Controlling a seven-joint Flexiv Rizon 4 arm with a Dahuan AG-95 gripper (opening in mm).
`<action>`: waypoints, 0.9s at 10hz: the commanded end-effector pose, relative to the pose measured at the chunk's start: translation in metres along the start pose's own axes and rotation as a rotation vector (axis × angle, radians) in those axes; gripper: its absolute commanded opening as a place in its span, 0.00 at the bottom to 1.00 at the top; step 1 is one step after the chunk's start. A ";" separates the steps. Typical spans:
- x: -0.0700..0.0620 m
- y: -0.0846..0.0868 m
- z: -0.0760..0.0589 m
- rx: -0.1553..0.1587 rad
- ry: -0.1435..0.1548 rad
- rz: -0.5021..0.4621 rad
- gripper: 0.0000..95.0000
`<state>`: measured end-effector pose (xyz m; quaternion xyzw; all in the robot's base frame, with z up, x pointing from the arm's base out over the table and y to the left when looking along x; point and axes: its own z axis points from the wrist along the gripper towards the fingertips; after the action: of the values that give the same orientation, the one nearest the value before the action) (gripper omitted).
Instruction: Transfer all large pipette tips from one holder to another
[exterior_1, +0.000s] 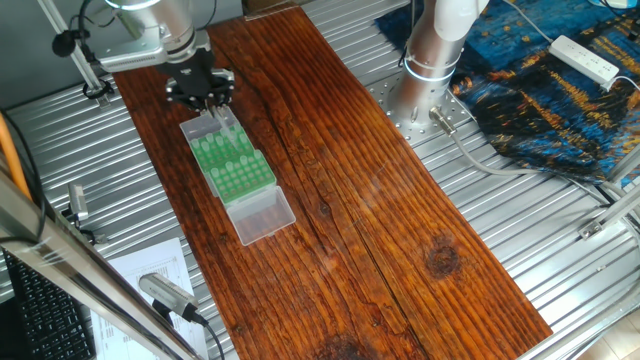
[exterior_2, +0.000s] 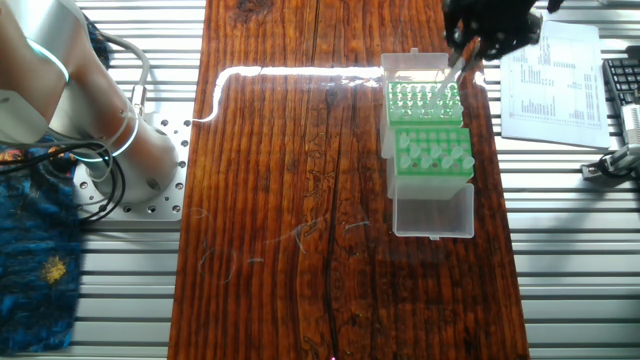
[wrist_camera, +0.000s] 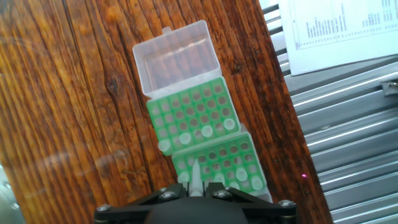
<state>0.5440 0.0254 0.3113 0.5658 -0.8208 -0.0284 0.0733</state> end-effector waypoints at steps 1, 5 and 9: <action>-0.012 0.006 -0.007 -0.010 -0.010 0.019 0.00; -0.027 0.016 -0.007 -0.006 0.007 0.055 0.00; -0.032 0.017 0.010 -0.011 -0.007 0.062 0.00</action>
<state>0.5377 0.0614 0.2996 0.5403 -0.8376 -0.0276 0.0755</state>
